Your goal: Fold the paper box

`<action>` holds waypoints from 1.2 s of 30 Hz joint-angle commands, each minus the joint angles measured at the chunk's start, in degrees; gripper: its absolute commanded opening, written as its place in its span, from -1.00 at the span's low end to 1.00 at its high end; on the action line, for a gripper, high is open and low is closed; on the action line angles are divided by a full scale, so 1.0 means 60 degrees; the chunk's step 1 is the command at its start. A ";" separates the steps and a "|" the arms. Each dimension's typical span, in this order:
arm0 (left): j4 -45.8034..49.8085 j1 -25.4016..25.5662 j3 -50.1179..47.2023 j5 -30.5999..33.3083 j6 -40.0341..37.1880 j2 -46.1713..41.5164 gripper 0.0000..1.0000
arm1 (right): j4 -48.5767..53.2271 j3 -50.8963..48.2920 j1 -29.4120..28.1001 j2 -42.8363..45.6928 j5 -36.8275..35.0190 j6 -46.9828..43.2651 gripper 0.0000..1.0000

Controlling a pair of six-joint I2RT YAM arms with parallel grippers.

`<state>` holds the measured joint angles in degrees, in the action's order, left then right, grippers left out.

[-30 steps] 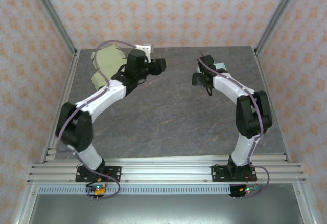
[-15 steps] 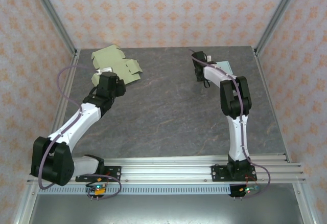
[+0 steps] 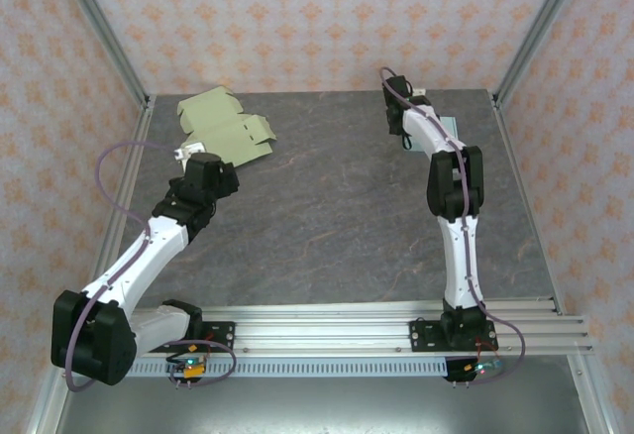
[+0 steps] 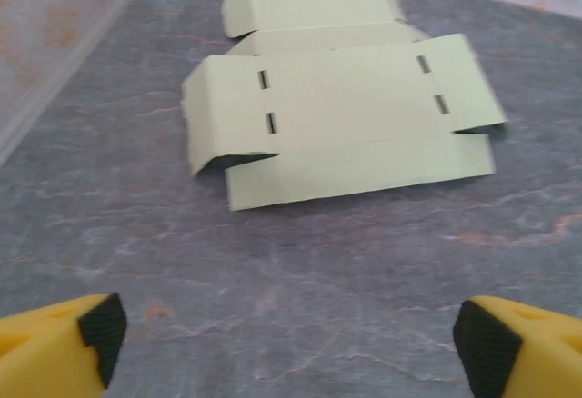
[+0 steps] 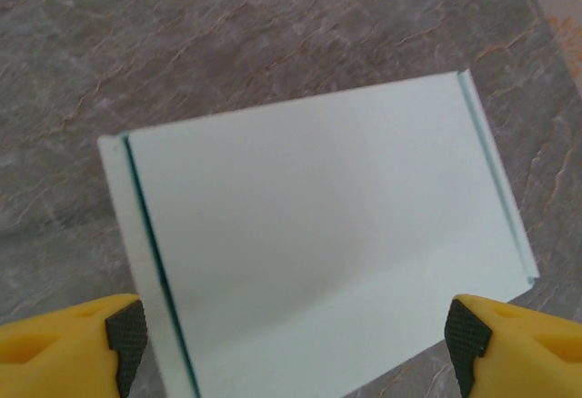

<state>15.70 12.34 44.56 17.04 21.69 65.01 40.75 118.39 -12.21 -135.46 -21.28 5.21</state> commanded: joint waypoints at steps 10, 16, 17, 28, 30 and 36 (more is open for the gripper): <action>0.3402 -0.2064 0.4199 -0.0888 0.1622 0.3990 1.00 | -0.2423 -0.3866 -0.0455 0.4147 0.5166 0.1224 0.63; 0.3677 -0.3555 0.5692 -0.3264 0.1555 0.6133 1.00 | -0.3180 -0.4373 -0.0990 0.4560 0.6684 0.1855 0.61; 0.3459 -0.3689 0.5600 -0.3593 0.1802 0.6286 1.00 | -0.3393 -0.4562 -0.1035 0.4658 0.6807 0.2248 0.60; -0.1406 -0.3990 0.3736 -0.5446 0.6093 0.6780 1.00 | -0.4252 -0.6009 -0.1288 0.5478 0.7403 0.2099 0.51; -0.2583 -0.3996 0.3152 -0.4912 0.7249 0.6768 1.00 | -0.4135 -0.6337 -0.1290 0.5738 0.7289 0.1839 0.51; -0.5470 -0.4004 0.2318 -0.4193 0.9559 0.7229 1.00 | -0.4087 -0.7156 -0.1291 0.6327 0.6973 0.1852 0.52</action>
<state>-2.35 -11.46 59.59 -11.22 68.53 106.00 15.62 77.25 -19.84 -99.96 22.26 17.58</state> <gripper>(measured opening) 0.998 0.758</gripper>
